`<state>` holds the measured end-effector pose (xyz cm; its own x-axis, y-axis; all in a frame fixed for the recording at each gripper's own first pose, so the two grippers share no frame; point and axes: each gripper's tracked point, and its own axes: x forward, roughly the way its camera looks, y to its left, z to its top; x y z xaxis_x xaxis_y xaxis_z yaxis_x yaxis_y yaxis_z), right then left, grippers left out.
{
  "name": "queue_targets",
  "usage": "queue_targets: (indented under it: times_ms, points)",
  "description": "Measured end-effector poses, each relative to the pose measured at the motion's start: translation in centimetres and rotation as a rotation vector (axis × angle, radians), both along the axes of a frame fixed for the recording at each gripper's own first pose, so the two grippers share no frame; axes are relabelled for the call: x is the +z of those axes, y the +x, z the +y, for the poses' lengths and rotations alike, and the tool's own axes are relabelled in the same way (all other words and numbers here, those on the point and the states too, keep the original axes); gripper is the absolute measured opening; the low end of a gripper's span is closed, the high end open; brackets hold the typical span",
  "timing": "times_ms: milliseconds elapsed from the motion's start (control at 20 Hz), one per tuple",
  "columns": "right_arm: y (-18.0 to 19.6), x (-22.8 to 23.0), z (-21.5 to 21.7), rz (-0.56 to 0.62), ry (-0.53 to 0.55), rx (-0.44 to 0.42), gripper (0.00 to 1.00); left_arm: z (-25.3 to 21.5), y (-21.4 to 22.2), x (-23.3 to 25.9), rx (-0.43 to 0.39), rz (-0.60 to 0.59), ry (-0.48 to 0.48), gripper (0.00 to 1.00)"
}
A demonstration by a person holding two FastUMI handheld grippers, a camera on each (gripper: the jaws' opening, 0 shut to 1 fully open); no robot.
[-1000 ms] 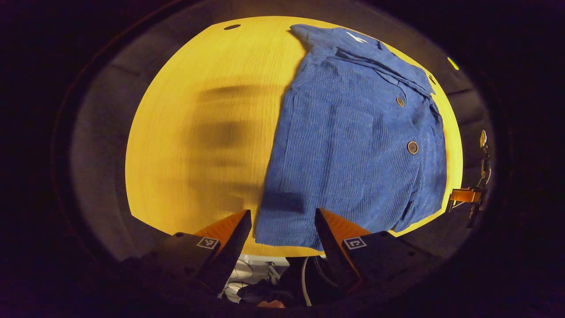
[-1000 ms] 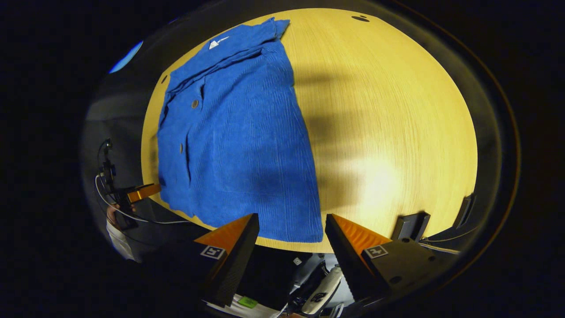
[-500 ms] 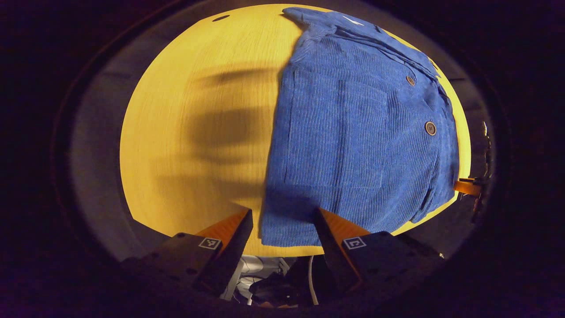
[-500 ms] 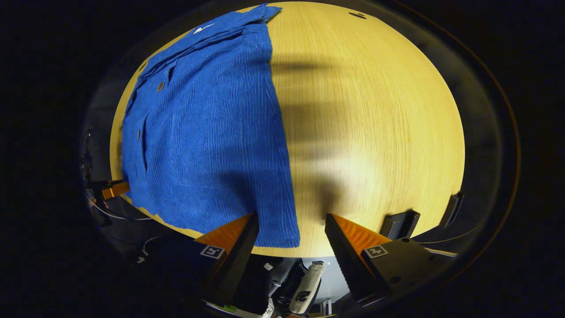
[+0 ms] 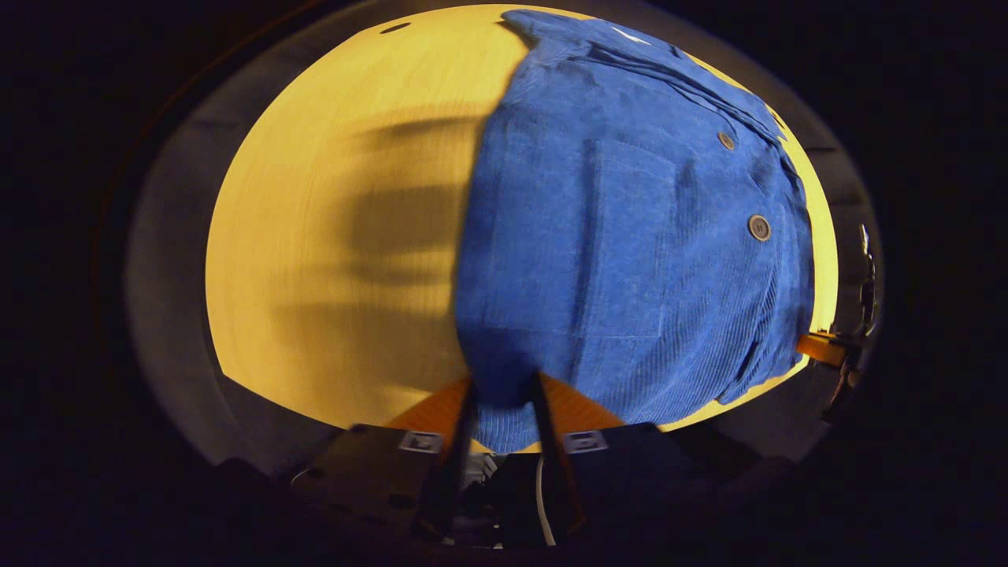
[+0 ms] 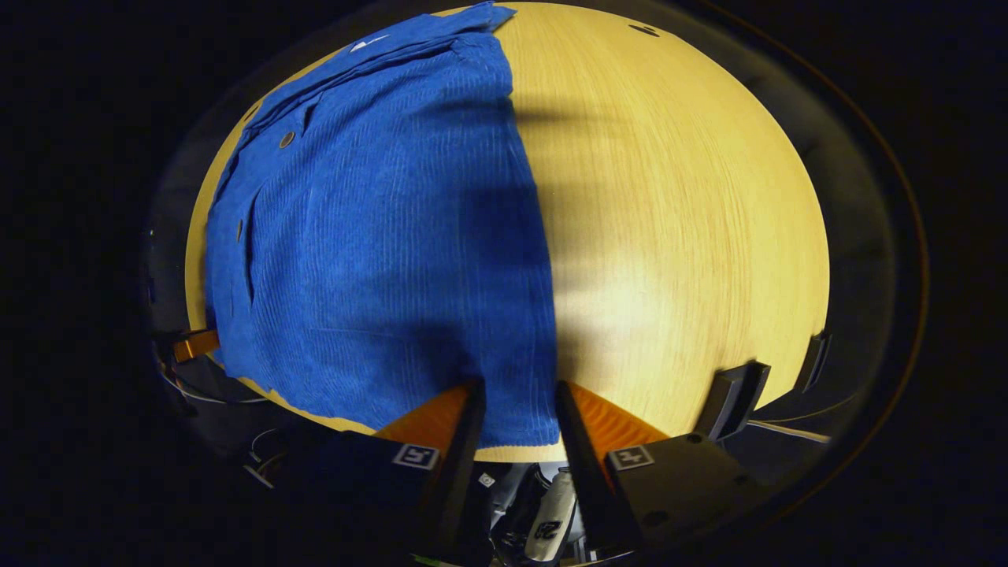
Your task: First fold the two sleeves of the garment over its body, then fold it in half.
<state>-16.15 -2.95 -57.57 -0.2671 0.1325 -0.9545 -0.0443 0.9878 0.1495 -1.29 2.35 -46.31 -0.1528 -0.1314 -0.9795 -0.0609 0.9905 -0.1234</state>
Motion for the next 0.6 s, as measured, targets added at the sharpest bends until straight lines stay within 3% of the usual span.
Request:
queue_targets:
  times_ms: [100, 150, 250, 350, 600]
  points:
    - [-0.1, 0.0, 1.0, -0.005, 0.03, -0.008, 0.43, -0.6, 0.1, -0.3, -0.037, -0.009, -0.008, 0.02]
    - [-0.2, -0.1, 0.9, -0.004, 0.038, -0.004, 0.09, -0.5, 0.2, -0.3, -0.054, -0.02, -0.031, 0.02]
    - [0.3, 0.3, 1.3, -0.019, 0.08, -0.019, 0.05, -0.8, 0.6, -0.1, -0.004, -0.037, -0.114, 0.02]
    - [0.3, 0.6, 1.3, -0.016, 0.107, -0.039, 0.05, -0.3, 1.2, 0.7, 0.034, -0.047, -0.14, 0.0]
    - [5.9, 5.8, 2.1, -0.13, 0.217, -0.147, 0.05, -0.5, 5.2, 7.0, -0.009, -0.233, -0.203, 0.0]
